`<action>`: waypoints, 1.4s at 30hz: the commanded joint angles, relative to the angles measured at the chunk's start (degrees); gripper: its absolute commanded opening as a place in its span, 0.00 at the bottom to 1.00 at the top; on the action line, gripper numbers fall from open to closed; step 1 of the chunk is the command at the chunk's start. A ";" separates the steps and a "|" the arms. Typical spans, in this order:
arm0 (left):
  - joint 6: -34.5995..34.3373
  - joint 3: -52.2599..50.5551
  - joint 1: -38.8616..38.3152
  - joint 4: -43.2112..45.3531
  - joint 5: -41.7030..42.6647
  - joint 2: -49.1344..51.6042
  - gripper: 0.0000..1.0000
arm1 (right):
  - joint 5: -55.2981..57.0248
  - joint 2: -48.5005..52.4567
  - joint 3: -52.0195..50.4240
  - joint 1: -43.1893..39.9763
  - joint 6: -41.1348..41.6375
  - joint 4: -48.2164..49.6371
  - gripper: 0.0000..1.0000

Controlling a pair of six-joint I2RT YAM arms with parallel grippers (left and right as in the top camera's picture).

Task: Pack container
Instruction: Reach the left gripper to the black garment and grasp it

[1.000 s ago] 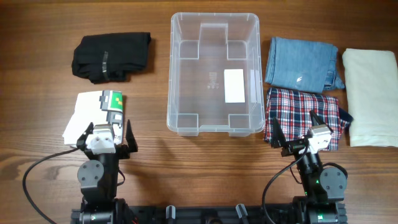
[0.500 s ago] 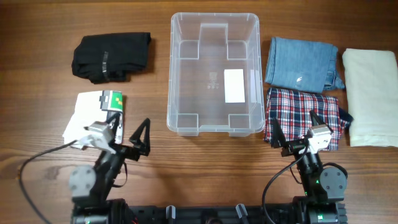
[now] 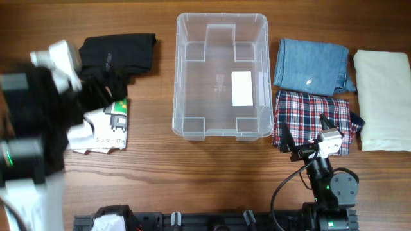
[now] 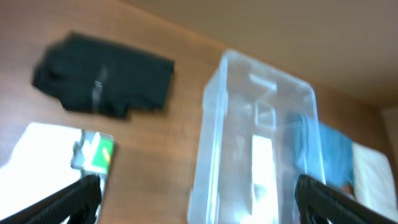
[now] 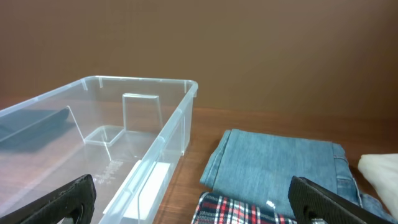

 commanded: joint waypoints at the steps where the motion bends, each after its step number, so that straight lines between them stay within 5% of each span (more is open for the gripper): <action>1: 2.21 17.40 0.31 -11.10 -2.56 13.66 1.00 | 0.11 -0.33 -0.07 -0.02 0.44 0.31 1.00; 8: 1.95 20.15 0.37 -12.48 -3.13 24.41 1.00 | 0.11 -0.33 -0.07 -0.02 0.42 0.31 1.00; 12: -17.03 20.15 0.37 -11.47 -12.09 28.50 1.00 | 0.09 -0.33 -0.07 -0.02 0.39 0.31 1.00; 17: -32.52 20.15 0.37 -11.13 -17.68 32.52 1.00 | 0.09 -0.33 -0.07 -0.02 0.42 0.31 1.00; 28: -49.16 20.13 0.37 -5.57 -19.21 41.16 1.00 | 0.11 -0.33 -0.07 -0.02 0.42 0.31 1.00; 42: -52.68 13.51 0.46 3.72 -20.90 51.32 1.00 | 0.11 -0.33 -0.07 -0.02 0.42 0.31 1.00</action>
